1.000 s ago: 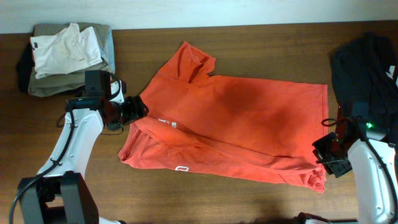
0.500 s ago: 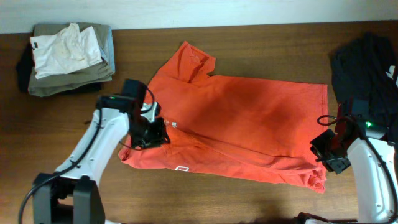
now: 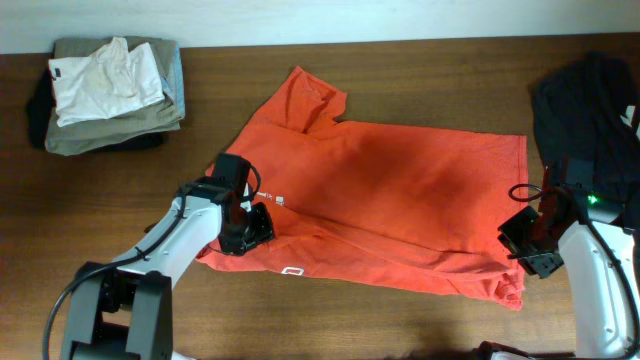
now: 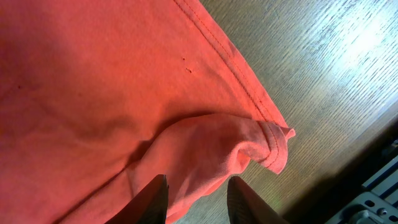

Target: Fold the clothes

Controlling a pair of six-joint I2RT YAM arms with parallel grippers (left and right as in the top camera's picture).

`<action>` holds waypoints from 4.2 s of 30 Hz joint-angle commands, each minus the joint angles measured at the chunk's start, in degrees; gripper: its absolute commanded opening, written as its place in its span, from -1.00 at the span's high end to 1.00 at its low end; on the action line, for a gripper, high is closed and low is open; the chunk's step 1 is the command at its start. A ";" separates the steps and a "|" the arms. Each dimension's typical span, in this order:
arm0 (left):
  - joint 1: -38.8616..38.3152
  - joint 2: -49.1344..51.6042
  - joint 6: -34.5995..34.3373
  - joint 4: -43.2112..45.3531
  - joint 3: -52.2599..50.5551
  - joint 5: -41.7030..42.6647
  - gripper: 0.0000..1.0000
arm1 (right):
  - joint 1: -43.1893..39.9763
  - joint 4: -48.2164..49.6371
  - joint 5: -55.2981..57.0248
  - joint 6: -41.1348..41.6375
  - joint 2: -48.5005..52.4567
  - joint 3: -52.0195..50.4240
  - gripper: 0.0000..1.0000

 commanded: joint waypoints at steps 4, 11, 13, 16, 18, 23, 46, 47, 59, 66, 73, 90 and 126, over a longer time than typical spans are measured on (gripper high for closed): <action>-2.23 3.41 -0.79 1.62 -0.44 -1.92 0.14 | -0.31 0.00 0.09 -0.44 0.17 -0.13 0.29; -2.23 3.41 -0.76 2.40 -0.42 -1.92 0.45 | -0.31 0.63 0.11 -0.44 0.24 -0.13 0.28; -2.23 3.41 -0.76 2.45 -0.42 -1.90 0.55 | -0.31 0.83 0.11 -0.42 0.33 -0.13 0.28; -2.23 3.39 -0.76 2.43 -0.33 -1.86 0.72 | -0.31 0.85 0.09 -0.42 0.31 -0.13 0.28; -2.23 3.39 -0.76 2.43 -0.26 -1.86 0.72 | -0.31 0.83 0.11 -0.42 0.33 -0.13 0.27; -2.23 3.39 -0.76 2.43 0.20 -1.70 0.98 | -0.31 0.83 0.09 -0.44 0.33 -0.13 0.17; -1.84 3.39 2.45 16.28 6.29 -0.39 -0.98 | -0.31 1.05 0.09 -0.61 0.33 -0.13 -0.04; -1.44 3.39 4.09 15.45 6.29 -0.37 -0.98 | -0.31 1.11 0.09 -0.61 0.33 -0.13 -0.06; -2.47 -11.17 2.60 -1.79 7.78 -2.19 -0.98 | -0.31 2.78 0.09 -0.61 0.33 -0.13 -0.12; -6.80 -1.57 -11.26 -6.10 3.69 -8.96 -0.98 | -0.31 2.03 0.09 -0.63 0.33 -0.15 -0.12; -6.27 4.85 -8.90 1.46 3.69 -8.55 -0.93 | -0.31 1.86 0.09 -0.63 0.33 -0.15 -0.12; -6.27 4.85 -8.92 10.16 4.04 -8.33 0.53 | -0.28 1.81 -0.02 -1.07 0.44 -1.27 -0.12; -7.06 9.11 -3.08 -1.79 7.23 -5.29 -0.17 | -0.26 2.34 -4.44 -6.60 8.66 -1.27 -0.08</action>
